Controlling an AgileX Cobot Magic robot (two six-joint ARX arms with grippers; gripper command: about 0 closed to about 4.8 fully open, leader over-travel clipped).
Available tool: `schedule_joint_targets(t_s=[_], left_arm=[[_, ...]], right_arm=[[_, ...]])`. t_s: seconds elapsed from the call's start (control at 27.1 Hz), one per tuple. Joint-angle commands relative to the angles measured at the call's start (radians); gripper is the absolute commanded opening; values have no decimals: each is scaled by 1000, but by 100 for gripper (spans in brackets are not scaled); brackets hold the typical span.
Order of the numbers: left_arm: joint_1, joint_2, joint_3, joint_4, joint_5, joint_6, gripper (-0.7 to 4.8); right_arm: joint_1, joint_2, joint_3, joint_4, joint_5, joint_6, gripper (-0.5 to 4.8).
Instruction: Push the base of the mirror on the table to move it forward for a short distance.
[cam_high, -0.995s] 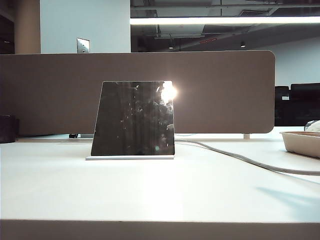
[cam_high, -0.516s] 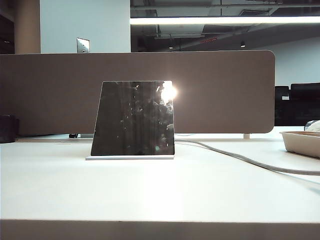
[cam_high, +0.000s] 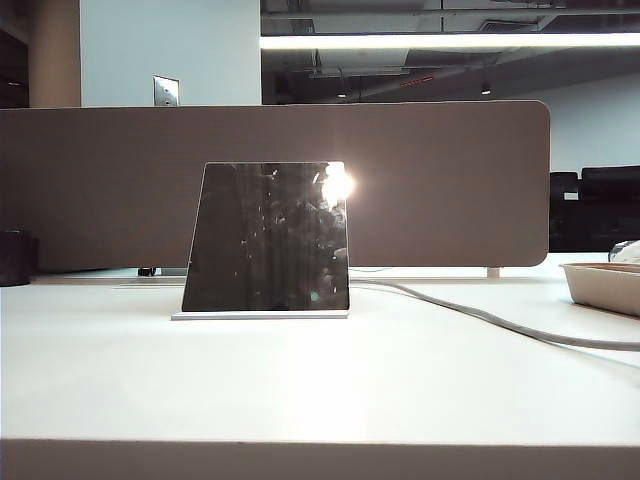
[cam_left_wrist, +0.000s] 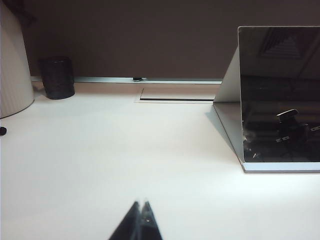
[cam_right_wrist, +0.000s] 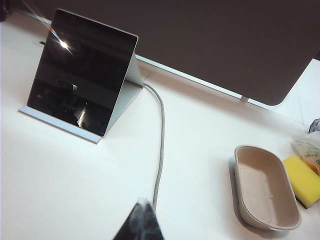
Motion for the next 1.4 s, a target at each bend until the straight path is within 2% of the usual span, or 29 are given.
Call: schedule_joint_targets(t_s=[0.04, 0.15, 0.22, 0.33, 0.41, 0.55, 0.66, 0.85, 0.99, 1.11, 1.4], left_arm=[[-1, 1, 1, 9, 4, 4, -1], [-1, 1, 1, 9, 4, 4, -1], [-1, 1, 1, 9, 4, 4, -1], [-1, 1, 1, 8, 4, 5, -1], [-1, 1, 1, 8, 3, 4, -1], [-2, 1, 1, 8, 11, 4, -1], [-1, 1, 1, 8, 11, 4, -1], [-2, 1, 1, 7, 12, 4, -1], [-2, 1, 1, 8, 12, 4, -1], [-2, 1, 1, 7, 11, 4, -1], [-2, 1, 1, 6, 12, 4, -1]], right_arm=[[1, -2, 4, 4, 0, 3, -1], [1, -2, 4, 4, 0, 4, -1], [-34, -10, 4, 4, -5, 3, -1], [-168, -39, 2, 5, -121, -22, -1], [-293, -68, -10, 10, -188, -25, -1], [-530, -154, -83, 54, -201, -25, -1], [-645, -210, -169, 128, -202, -25, -1], [-721, -278, -344, 275, -207, -31, -1], [-742, -302, -472, 393, -214, -30, -1], [-765, -312, -544, 453, -275, -30, -1], [-829, -410, -631, 462, -439, -30, -1]])
